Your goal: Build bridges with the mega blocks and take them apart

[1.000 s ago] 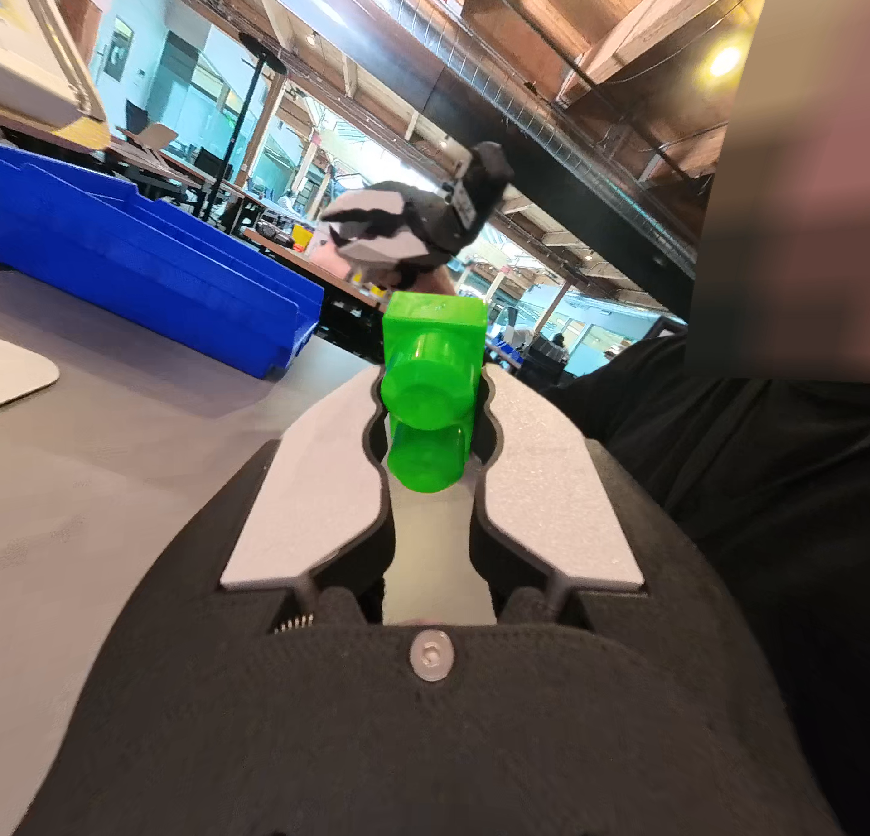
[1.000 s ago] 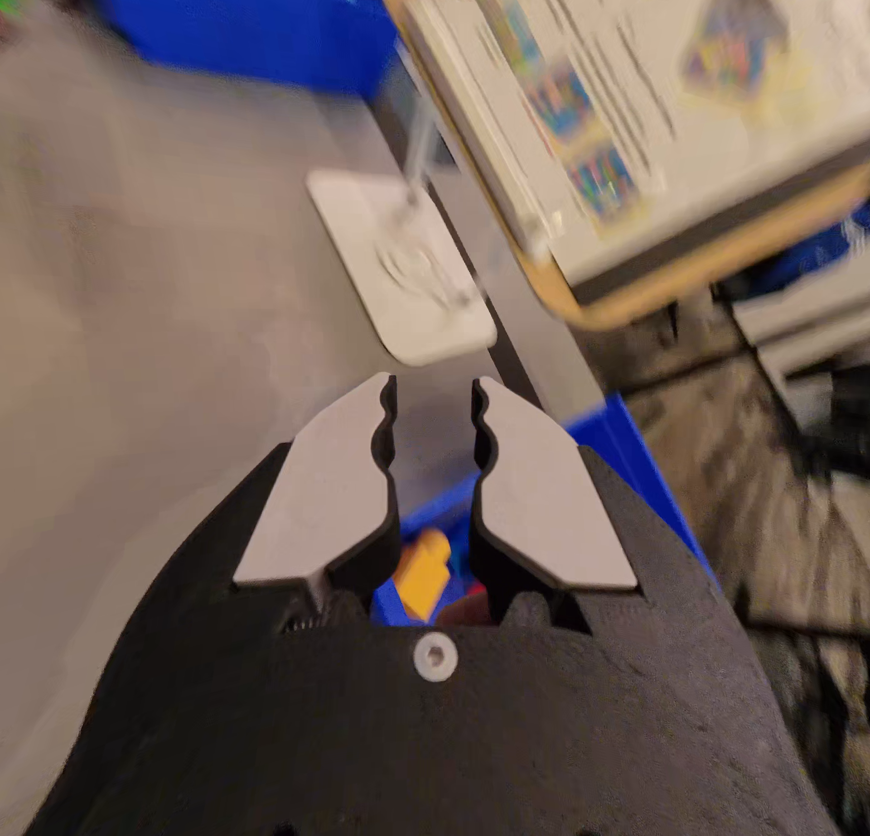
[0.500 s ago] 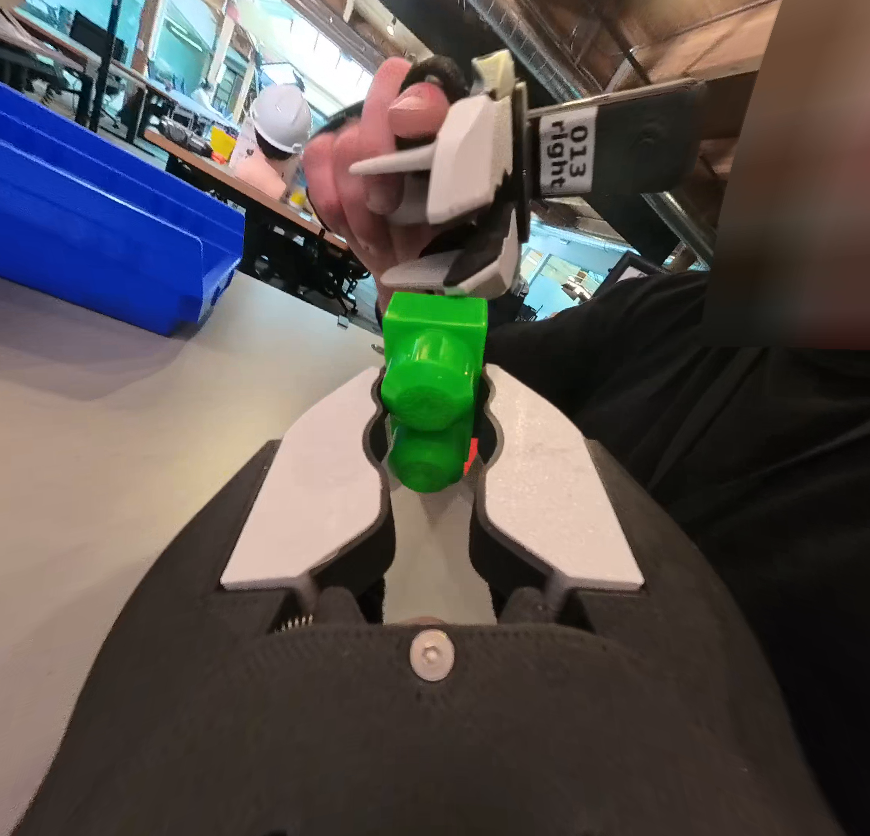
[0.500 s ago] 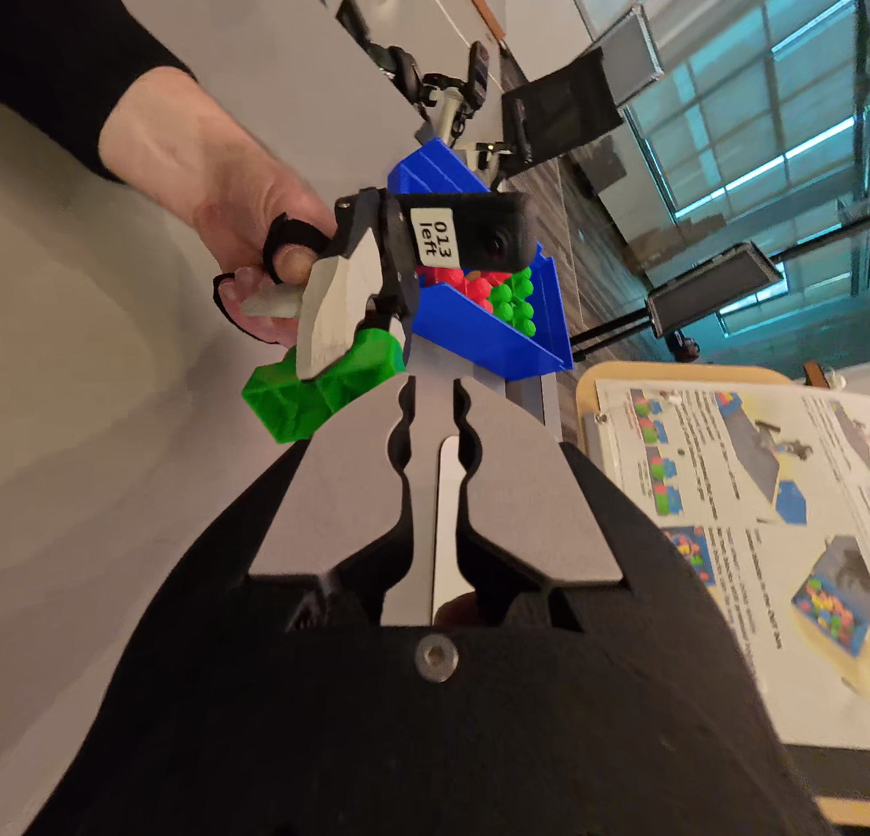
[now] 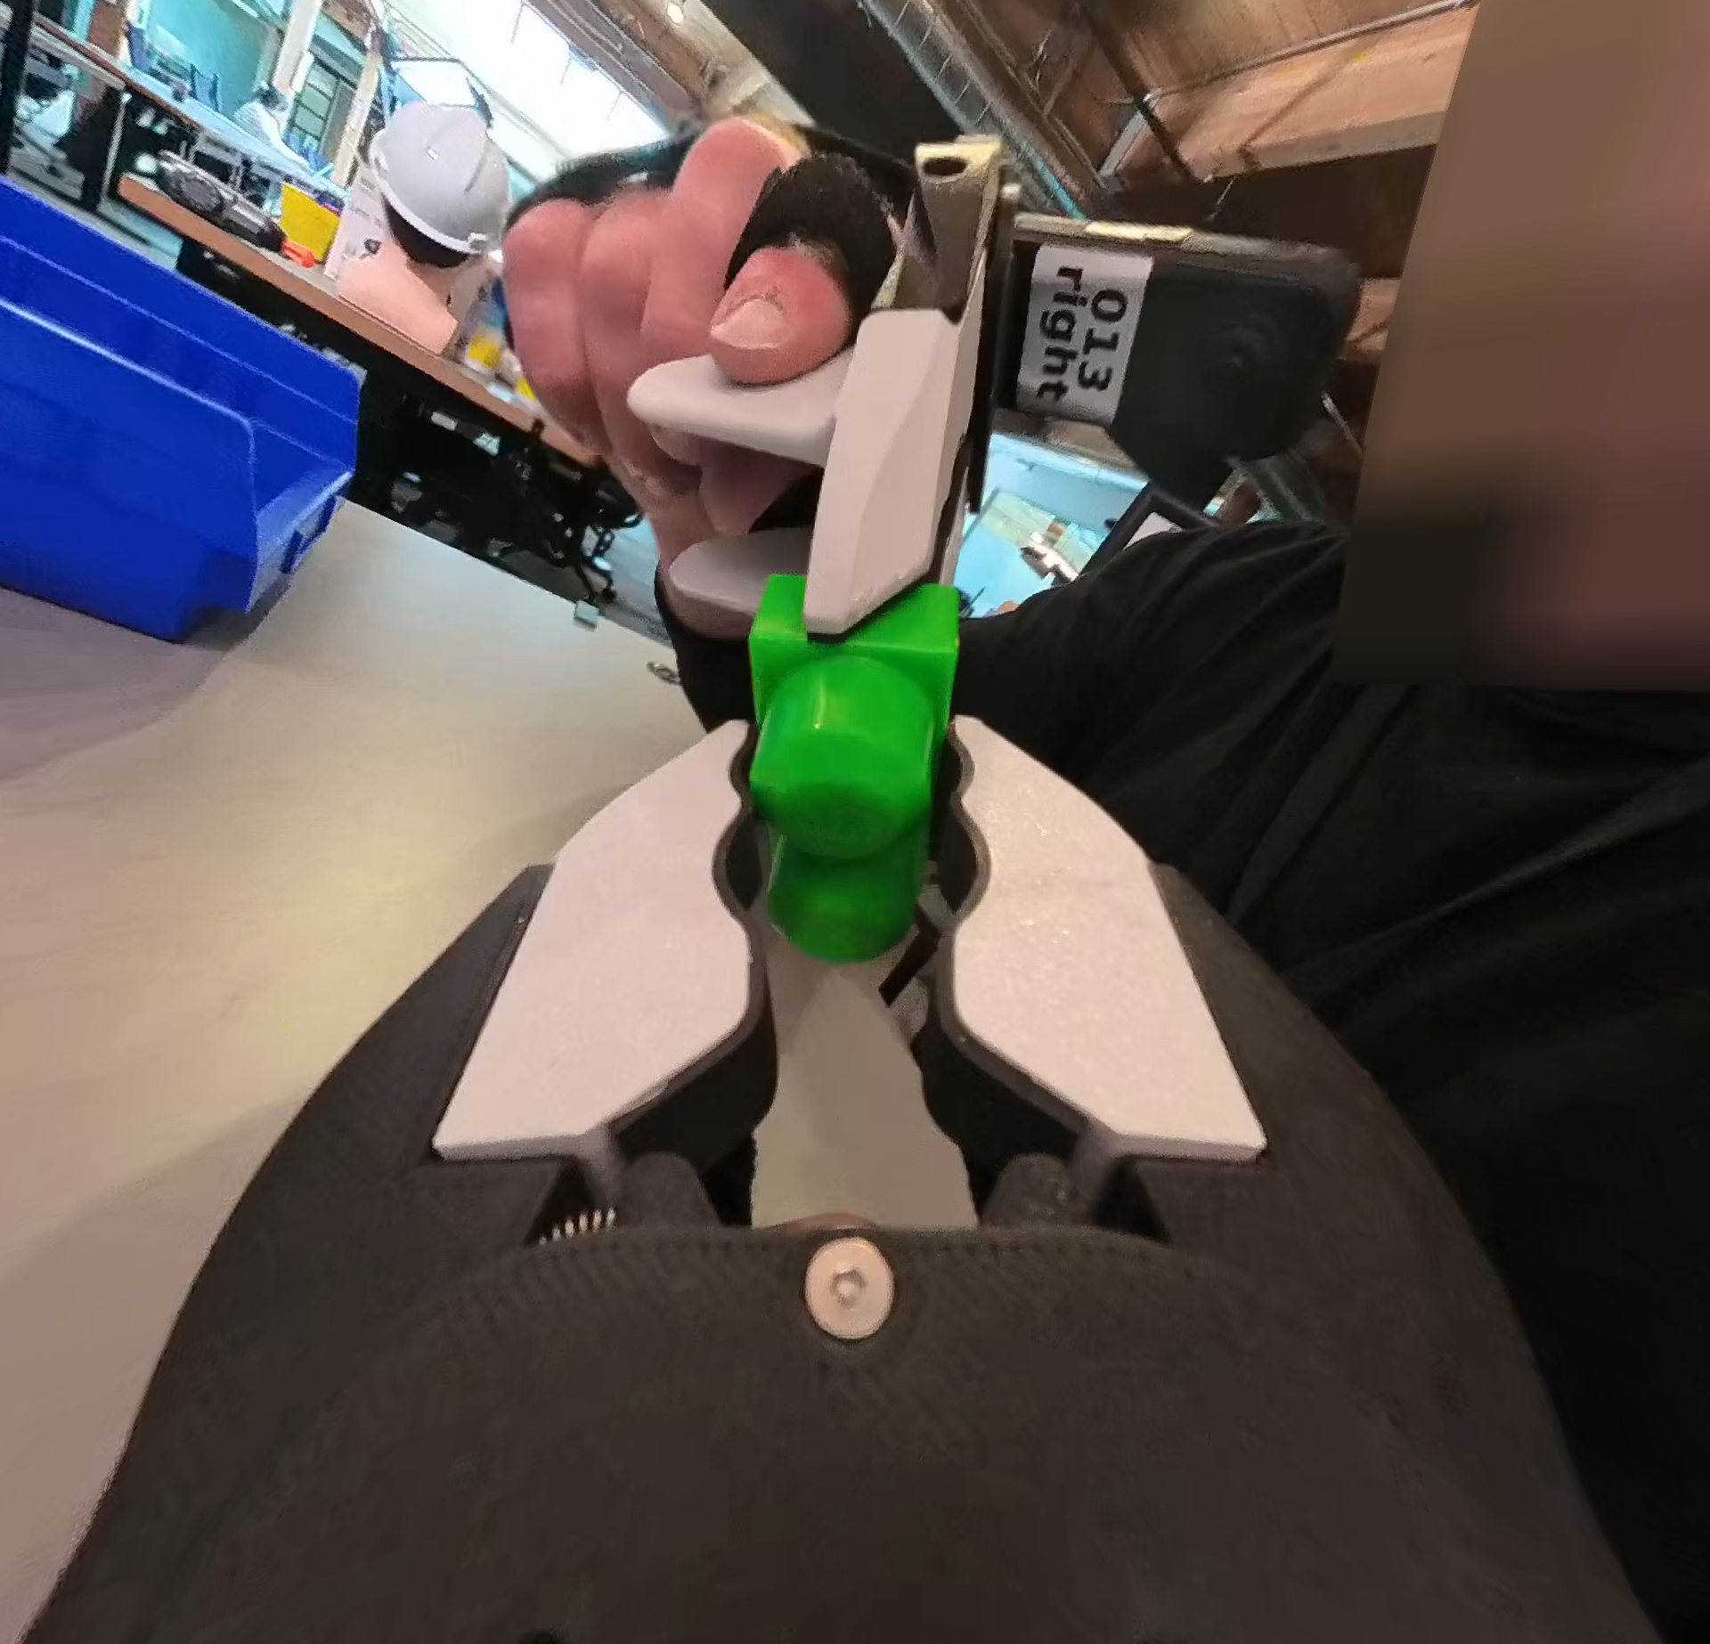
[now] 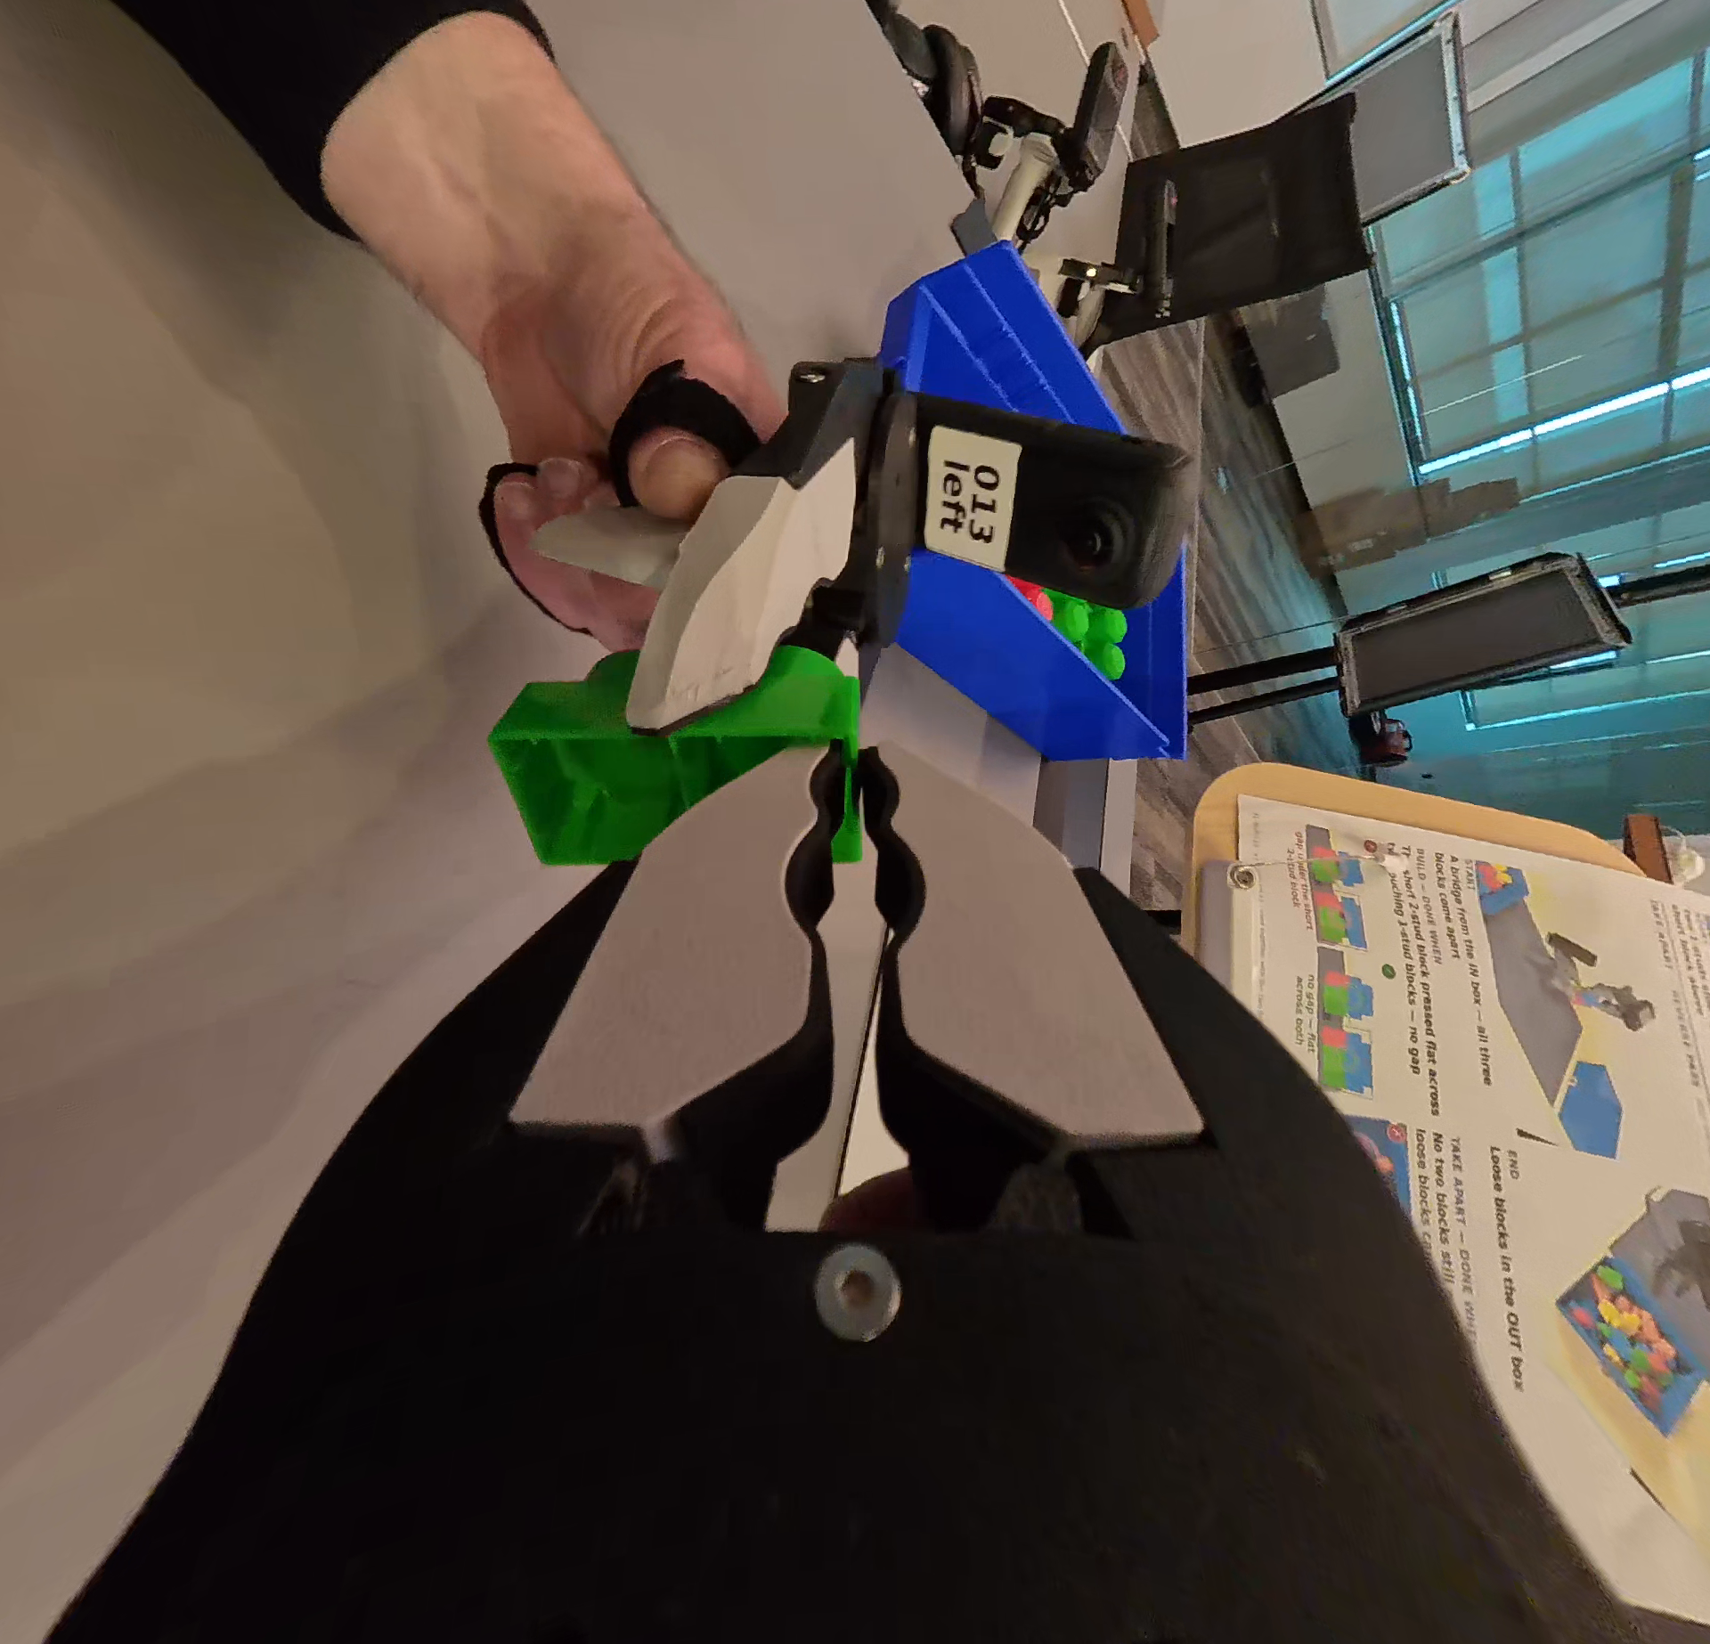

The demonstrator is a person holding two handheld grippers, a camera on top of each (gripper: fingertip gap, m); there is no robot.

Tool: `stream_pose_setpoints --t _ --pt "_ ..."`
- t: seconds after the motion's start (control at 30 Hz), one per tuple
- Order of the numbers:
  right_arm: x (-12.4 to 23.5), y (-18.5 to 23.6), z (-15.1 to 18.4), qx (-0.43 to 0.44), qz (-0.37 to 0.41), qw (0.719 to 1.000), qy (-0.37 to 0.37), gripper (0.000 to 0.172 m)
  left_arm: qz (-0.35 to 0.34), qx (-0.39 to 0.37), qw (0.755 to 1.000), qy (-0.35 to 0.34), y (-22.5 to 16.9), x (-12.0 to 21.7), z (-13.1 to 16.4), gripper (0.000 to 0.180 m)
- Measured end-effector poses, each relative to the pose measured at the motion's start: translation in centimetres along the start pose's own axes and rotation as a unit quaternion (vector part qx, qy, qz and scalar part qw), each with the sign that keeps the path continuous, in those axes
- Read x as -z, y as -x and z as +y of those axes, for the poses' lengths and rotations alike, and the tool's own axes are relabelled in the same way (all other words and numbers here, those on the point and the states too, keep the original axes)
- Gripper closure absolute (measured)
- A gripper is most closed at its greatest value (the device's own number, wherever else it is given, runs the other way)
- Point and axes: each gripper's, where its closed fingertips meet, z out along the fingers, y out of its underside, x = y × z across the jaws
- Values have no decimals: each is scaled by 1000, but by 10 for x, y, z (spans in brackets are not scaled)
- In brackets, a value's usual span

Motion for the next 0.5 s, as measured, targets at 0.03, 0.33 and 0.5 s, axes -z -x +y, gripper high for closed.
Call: stream_pose_setpoints --t 0.03,0.33,0.5 --pt "1 -1 0 -3 7 1000 -2 168 7 5 1000 -5 -1 0 -2 145" --pt "53 -45 33 -50 120 991 30 169 -30 -40 999 -18 0 29 -11 159" --pt "118 -89 121 -112 220 959 136 169 -64 -59 996 -20 8 36 -13 180"
